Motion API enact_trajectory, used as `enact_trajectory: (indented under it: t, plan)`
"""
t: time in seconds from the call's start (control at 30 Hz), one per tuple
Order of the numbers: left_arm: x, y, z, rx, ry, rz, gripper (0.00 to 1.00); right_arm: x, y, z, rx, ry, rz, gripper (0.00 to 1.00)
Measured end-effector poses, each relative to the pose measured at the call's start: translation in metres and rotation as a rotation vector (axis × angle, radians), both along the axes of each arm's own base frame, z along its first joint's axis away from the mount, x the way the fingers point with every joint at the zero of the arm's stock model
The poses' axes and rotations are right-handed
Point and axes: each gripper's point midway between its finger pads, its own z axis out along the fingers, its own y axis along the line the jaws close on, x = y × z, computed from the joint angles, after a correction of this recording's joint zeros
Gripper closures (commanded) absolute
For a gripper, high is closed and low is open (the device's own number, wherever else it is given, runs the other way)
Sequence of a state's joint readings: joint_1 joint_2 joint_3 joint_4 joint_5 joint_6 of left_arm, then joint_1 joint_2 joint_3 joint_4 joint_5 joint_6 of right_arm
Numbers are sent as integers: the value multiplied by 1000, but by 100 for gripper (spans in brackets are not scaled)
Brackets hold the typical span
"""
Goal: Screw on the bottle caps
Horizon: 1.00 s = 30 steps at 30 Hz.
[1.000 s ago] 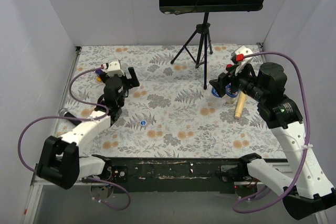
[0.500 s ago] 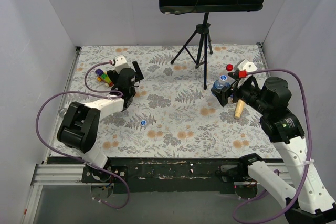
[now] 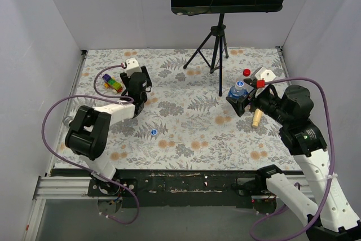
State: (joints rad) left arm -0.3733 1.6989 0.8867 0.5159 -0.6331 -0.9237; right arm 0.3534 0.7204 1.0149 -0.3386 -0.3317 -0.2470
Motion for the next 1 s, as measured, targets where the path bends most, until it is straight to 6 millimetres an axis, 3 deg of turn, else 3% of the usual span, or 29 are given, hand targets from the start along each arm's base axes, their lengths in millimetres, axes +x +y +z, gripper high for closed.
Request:
enact_trajectory:
  t: [0.23,0.43,0.57,0.7,0.87,1.0]
  plan:
    - [-13,-25,24,6,-1,-201,51,-3,8,-4,0,19,51,6]
    - [-51,-84,69,46,-24,-647,50,-9,23,-9,3,52,151,8]
    - [-101,-124,93,94,-58,-1008,50,-15,35,-9,9,78,236,10]
    - [-153,-153,100,106,-73,-1312,50,-17,48,-5,18,105,327,12]
    - [-215,-186,98,80,-60,-1596,50,-21,70,-8,20,160,459,14]
    - [-252,-206,88,67,-19,-1739,50,-28,98,-19,-12,196,557,15]
